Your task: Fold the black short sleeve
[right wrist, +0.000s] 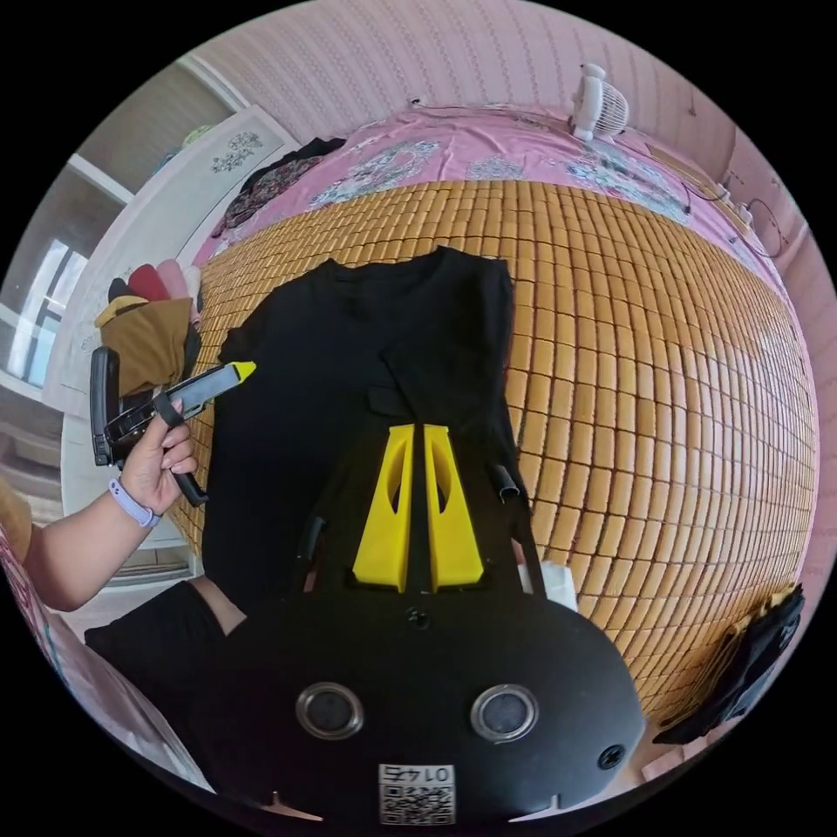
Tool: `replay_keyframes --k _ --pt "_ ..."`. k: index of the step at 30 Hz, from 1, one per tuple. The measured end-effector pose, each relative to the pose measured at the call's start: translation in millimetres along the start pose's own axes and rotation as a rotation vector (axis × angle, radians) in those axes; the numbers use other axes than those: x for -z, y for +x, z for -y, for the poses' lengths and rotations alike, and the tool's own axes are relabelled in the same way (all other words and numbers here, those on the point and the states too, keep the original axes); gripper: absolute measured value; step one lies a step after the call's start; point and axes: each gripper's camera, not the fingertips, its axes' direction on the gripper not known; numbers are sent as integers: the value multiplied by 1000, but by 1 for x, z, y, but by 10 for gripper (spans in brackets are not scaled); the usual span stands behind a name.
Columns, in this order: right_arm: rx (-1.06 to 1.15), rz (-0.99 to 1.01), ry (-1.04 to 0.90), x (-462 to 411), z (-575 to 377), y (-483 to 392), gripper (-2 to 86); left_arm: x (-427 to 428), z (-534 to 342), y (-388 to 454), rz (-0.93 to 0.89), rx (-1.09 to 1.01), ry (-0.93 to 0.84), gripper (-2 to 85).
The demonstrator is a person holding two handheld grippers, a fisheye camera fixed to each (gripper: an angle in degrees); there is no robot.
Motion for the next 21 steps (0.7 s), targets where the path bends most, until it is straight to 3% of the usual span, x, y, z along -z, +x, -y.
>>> replay_keyframes --k 4,10,21 --pt "256 119 -40 -38 49 -79 7 28 -8 -46 98 98 31 17" --pt "508 137 -112 -108 116 -193 41 29 -16 -81 72 130 -44 37" --pt "594 -56 -181 -193 167 -295 71 40 -30 -97 80 29 -105 -5"
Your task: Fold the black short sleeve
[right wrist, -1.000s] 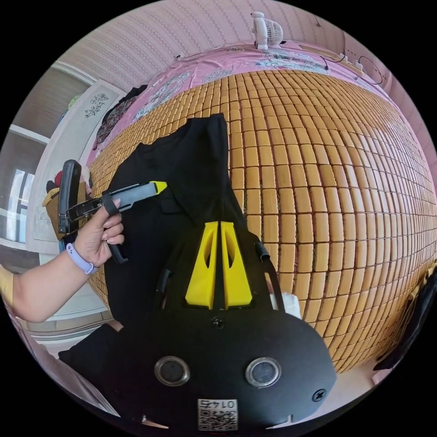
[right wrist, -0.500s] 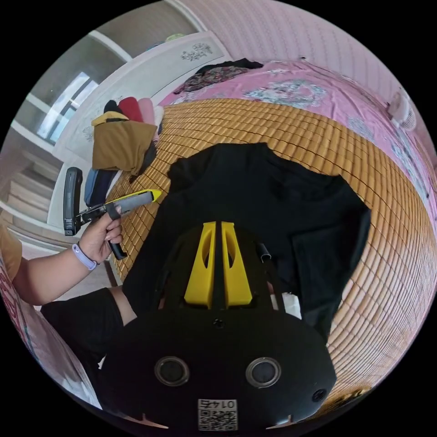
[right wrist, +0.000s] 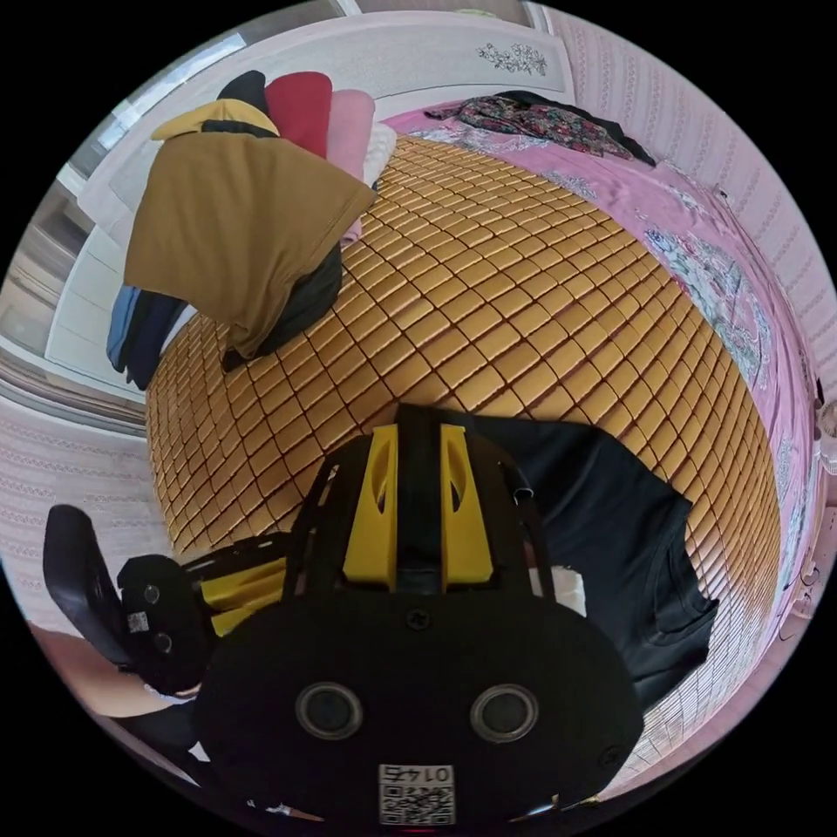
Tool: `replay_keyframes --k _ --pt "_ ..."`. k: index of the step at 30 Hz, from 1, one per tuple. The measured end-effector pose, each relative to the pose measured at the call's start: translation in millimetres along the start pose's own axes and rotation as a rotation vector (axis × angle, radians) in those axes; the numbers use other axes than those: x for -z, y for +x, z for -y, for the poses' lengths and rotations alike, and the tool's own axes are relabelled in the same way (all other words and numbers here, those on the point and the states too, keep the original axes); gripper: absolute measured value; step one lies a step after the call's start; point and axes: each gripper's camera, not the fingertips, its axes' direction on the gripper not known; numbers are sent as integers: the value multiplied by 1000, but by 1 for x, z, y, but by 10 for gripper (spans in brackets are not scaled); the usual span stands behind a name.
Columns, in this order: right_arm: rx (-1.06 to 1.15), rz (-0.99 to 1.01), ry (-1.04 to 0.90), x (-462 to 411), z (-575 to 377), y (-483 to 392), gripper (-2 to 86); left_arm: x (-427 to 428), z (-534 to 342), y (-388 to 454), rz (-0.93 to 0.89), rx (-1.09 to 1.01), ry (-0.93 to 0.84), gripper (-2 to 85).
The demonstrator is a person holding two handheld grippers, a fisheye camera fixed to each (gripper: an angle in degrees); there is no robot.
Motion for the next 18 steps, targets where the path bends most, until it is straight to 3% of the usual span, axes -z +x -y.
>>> replay_keyframes --k 5,8,10,13,18 --pt "20 -69 37 -1 2 -4 14 16 -10 -10 -15 -7 24 -8" --pt "-92 37 100 17 -10 26 5 40 -20 -8 -51 -80 142 -1" --pt "-220 132 294 62 -43 61 11 56 -25 -3 -94 -157 189 13" --pt "-398 165 387 96 -104 106 31 73 -33 4 -160 -264 203 42" --pt "-518 131 275 97 -179 152 79 78 -34 2 -164 -324 143 49"
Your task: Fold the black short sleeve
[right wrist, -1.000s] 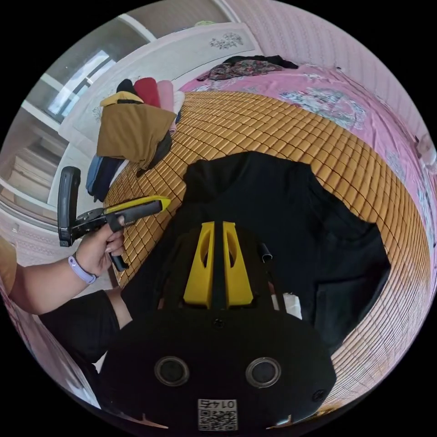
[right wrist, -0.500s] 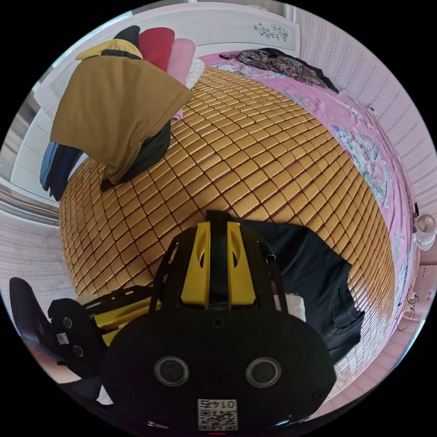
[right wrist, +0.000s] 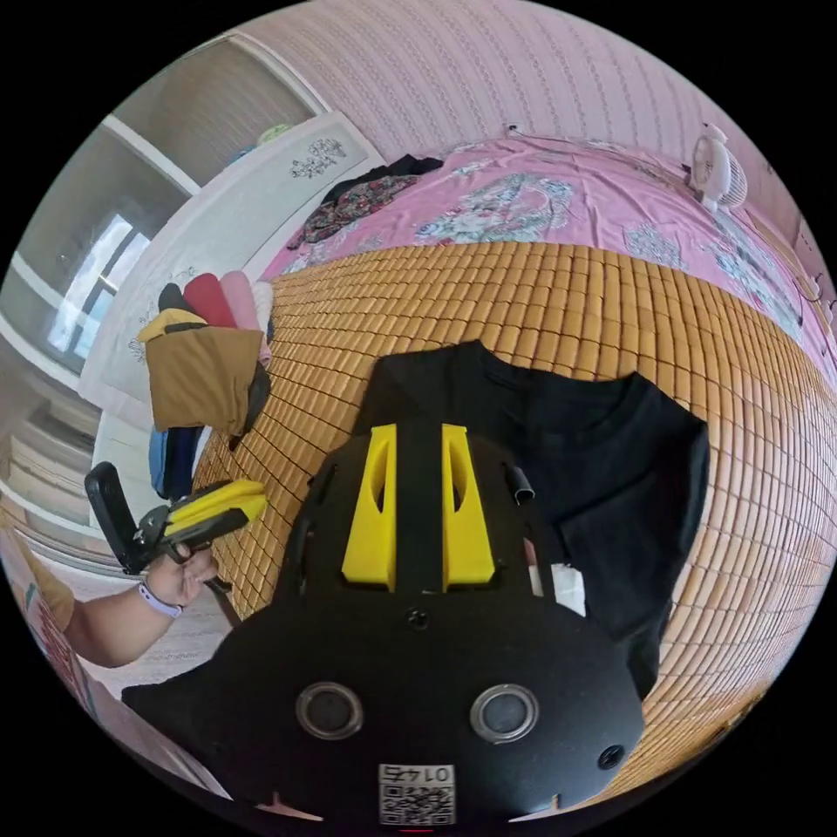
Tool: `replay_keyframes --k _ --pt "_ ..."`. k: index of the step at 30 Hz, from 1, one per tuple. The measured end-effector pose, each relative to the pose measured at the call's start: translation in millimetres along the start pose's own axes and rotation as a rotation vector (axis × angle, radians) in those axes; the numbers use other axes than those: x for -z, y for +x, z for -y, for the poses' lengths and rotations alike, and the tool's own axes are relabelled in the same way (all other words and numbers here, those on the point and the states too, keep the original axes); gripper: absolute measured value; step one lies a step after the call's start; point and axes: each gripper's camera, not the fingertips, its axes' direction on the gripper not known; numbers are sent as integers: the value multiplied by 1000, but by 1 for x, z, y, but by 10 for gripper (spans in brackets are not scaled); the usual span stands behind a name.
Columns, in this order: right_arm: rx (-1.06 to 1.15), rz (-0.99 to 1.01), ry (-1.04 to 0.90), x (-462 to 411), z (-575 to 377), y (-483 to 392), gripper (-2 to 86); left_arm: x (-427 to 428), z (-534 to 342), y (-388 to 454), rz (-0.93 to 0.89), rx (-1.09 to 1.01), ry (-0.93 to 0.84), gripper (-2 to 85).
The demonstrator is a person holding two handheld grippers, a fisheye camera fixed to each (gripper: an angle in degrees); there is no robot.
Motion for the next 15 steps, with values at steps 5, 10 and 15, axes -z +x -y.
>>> replay_keyframes --k 5,10,15 --pt "-95 -116 -16 27 -30 52 78 -11 24 -23 61 34 -29 48" --pt "-210 -292 49 54 -38 116 83 -46 63 -47 10 79 -132 48" --pt "-193 -298 59 54 -13 147 95 -68 86 -55 39 132 -123 58"
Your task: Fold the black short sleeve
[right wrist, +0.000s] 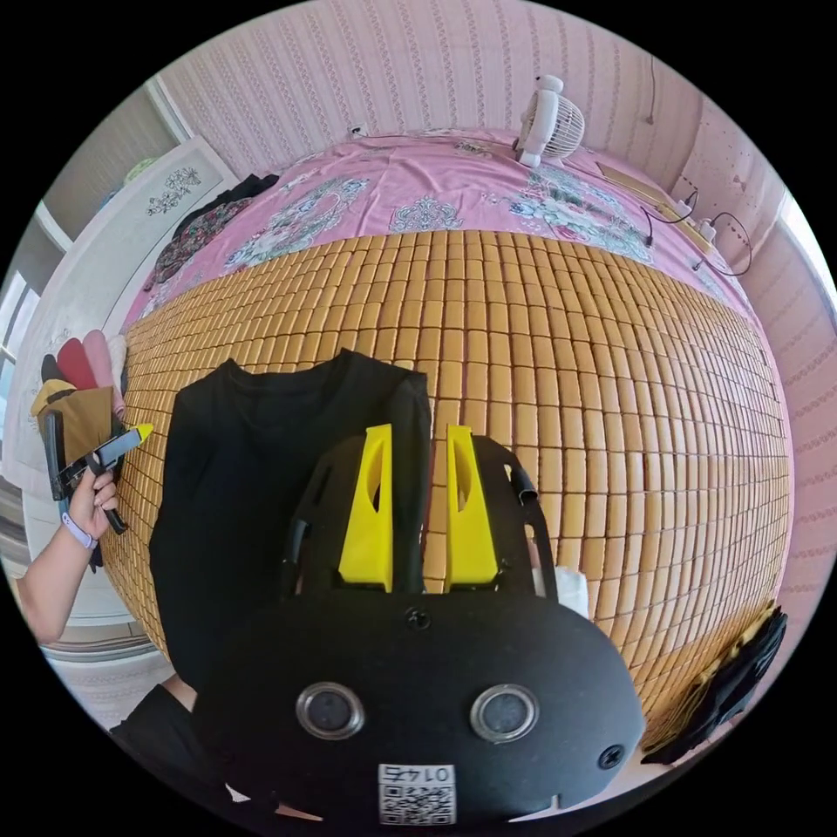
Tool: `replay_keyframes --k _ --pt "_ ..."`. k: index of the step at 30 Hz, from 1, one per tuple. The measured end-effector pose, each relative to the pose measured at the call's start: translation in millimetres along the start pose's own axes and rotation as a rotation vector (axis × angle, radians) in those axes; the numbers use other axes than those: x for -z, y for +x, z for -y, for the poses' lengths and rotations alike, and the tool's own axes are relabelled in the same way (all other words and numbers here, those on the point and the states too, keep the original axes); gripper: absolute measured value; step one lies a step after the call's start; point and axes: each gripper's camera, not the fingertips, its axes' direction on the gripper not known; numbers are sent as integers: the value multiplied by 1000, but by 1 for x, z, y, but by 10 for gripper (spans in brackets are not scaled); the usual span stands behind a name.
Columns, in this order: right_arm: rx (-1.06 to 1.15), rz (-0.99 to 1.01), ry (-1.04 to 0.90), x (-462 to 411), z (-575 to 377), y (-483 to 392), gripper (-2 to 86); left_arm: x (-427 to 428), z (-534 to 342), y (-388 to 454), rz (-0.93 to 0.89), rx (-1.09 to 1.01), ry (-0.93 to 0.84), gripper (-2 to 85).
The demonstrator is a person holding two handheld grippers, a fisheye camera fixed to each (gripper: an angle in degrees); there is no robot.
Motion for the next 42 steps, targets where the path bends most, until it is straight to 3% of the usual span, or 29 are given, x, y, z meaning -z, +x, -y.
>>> replay_keyframes --k 5,9,20,27,31,36,39,42 --pt "10 15 -118 -21 18 5 54 -26 19 1 -15 54 -96 49" --pt "51 36 -117 -12 21 9 12 -29 29 15 90 -53 -163 5" --pt "49 194 158 96 -8 29 1 66 8 48 13 -300 172 -9" --pt "176 334 289 165 -73 17 2 105 -47 50 -16 -457 236 -8" --pt "320 357 278 197 -150 7 4 117 -119 37 -152 -475 190 -5" --pt "451 250 34 173 -278 -12 12 82 -237 -4 -227 -279 47 8" --pt "264 247 -79 135 -342 0 34 57 -287 -26 -191 -150 -28 15" --pt "97 185 -70 121 -376 2 63 53 -306 -30 -98 -115 14 26"
